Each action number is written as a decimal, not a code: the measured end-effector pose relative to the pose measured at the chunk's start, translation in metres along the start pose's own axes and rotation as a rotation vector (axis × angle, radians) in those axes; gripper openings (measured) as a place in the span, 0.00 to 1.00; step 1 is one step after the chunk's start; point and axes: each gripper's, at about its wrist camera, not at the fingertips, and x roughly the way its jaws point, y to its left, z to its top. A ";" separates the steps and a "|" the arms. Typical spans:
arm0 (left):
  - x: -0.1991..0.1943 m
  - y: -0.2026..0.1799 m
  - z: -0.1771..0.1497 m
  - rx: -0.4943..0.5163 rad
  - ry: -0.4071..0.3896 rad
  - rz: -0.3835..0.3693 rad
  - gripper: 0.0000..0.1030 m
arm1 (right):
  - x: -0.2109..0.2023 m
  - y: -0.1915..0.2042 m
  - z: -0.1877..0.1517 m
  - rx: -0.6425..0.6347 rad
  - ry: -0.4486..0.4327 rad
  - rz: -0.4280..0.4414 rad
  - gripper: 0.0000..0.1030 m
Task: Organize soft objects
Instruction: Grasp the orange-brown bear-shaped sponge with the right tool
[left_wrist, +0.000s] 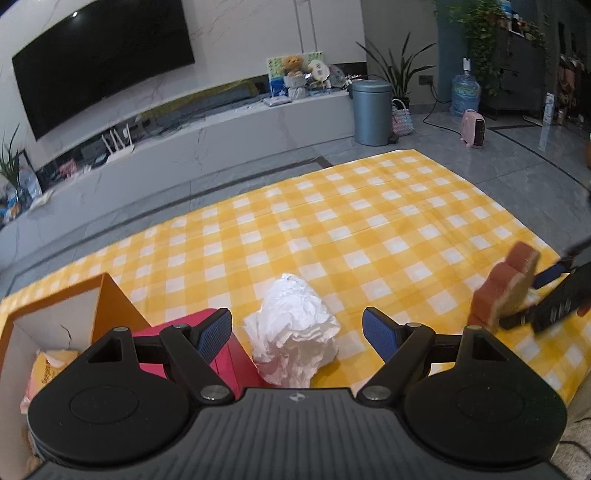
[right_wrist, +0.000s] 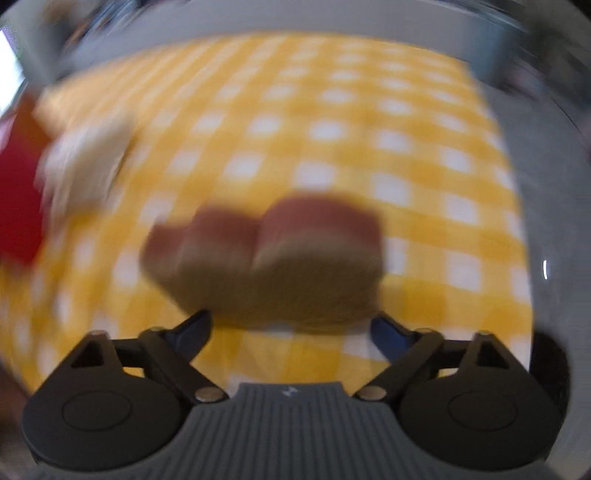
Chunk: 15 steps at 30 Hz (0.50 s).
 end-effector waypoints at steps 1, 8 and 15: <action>0.000 0.002 0.000 -0.007 0.001 -0.004 0.92 | -0.006 -0.010 -0.003 0.174 -0.029 0.014 0.98; -0.010 0.013 -0.004 -0.035 -0.015 -0.032 0.92 | -0.031 0.004 -0.012 0.498 -0.116 -0.110 0.98; -0.013 0.025 -0.013 -0.037 -0.022 -0.035 0.92 | -0.049 0.045 0.006 -0.031 -0.066 -0.175 0.98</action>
